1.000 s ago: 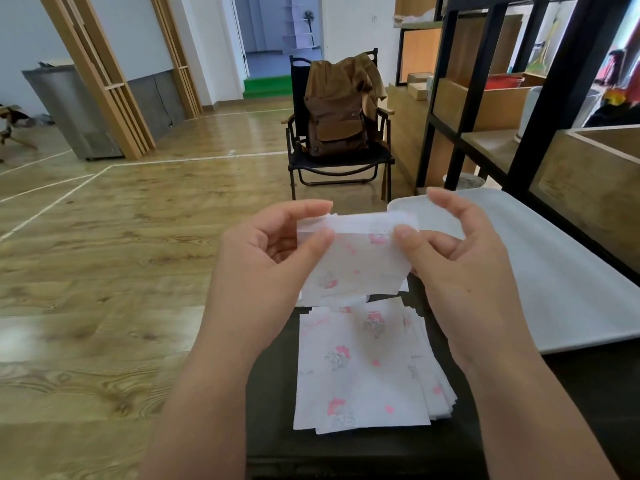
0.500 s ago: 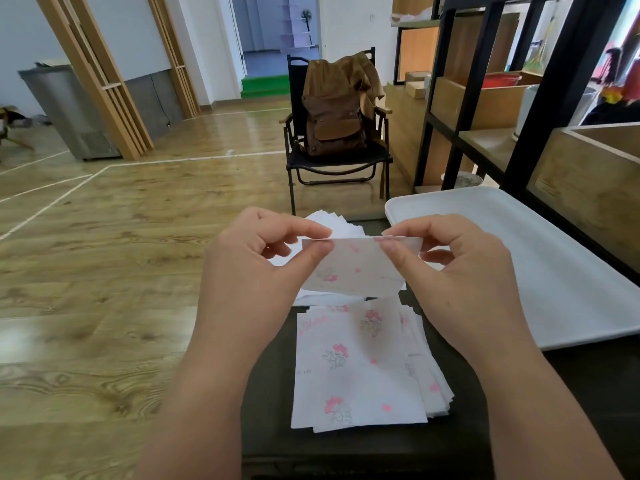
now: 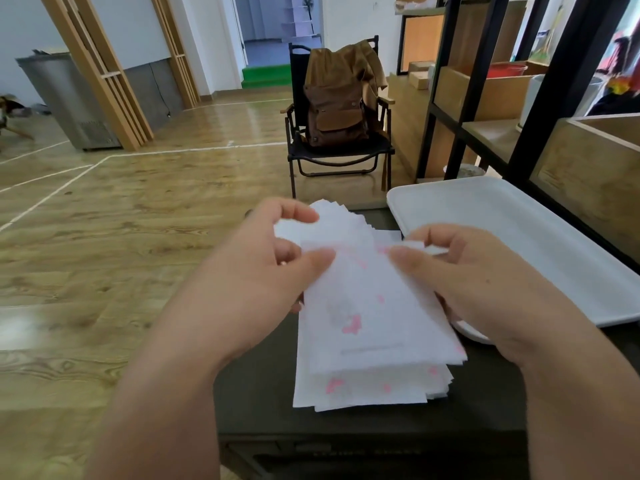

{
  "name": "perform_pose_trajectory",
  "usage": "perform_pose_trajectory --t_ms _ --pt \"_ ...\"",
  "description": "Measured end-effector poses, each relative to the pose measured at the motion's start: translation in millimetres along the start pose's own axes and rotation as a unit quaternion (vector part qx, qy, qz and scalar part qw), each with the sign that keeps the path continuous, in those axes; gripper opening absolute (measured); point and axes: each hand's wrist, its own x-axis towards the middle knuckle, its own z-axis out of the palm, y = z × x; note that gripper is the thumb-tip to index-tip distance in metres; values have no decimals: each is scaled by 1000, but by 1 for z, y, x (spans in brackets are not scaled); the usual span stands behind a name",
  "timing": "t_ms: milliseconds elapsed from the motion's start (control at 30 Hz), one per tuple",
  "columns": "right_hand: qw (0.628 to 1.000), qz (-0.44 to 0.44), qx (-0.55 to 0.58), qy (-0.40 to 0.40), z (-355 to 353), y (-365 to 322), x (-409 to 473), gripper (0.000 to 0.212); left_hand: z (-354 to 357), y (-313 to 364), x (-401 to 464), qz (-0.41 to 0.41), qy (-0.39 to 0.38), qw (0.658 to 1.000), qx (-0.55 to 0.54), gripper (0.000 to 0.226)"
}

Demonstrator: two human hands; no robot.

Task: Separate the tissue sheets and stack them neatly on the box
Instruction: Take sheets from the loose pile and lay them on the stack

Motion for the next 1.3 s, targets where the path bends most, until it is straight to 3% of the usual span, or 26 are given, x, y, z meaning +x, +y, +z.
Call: perform_pose_trajectory --t_ms 67,200,367,433,533,600,667,700,767,833,900,1000,1167,1233,1300 --pt "995 58 -72 -27 1 9 5 33 0 -7 0 -64 -60 992 90 20" --pt "976 93 -196 -32 14 27 18 29 10 -20 6 -131 -135 956 226 21" --pt "966 91 -240 -21 17 33 24 30 12 -32 15 -141 -125 937 293 31" --pt "971 74 -227 14 15 33 24 34 11 -40 21 -128 -48 951 276 36" --pt "984 42 -153 84 12 31 24 36 15 -59 38 -8 115 974 193 29" --pt "983 16 -133 123 11 30 25 37 23 -72 48 36 103 976 189 40" --pt "984 1 -114 137 12 28 25 37 31 -85 57 24 21 966 257 58" --pt "985 -2 -108 136 13 28 25 37 34 -90 61 14 -19 960 277 61" --pt "986 -2 -109 126 15 28 25 37 37 -96 66 2 -53 974 221 55" --pt "986 -1 -112 123 16 30 25 36 38 -101 67 17 -31 977 211 48" --pt "984 -4 -125 129 16 32 26 35 38 -101 64 38 19 957 287 41" --pt "982 -7 -134 136 17 33 27 34 39 -99 61 54 54 963 258 20" --pt "984 -8 -119 133 17 33 28 27 33 -84 57 99 145 960 218 42" --pt "985 -14 -107 131 17 32 28 24 28 -72 54 103 195 964 148 41" --pt "986 -25 -101 130 17 31 27 23 21 -53 47 96 210 973 -2 37"
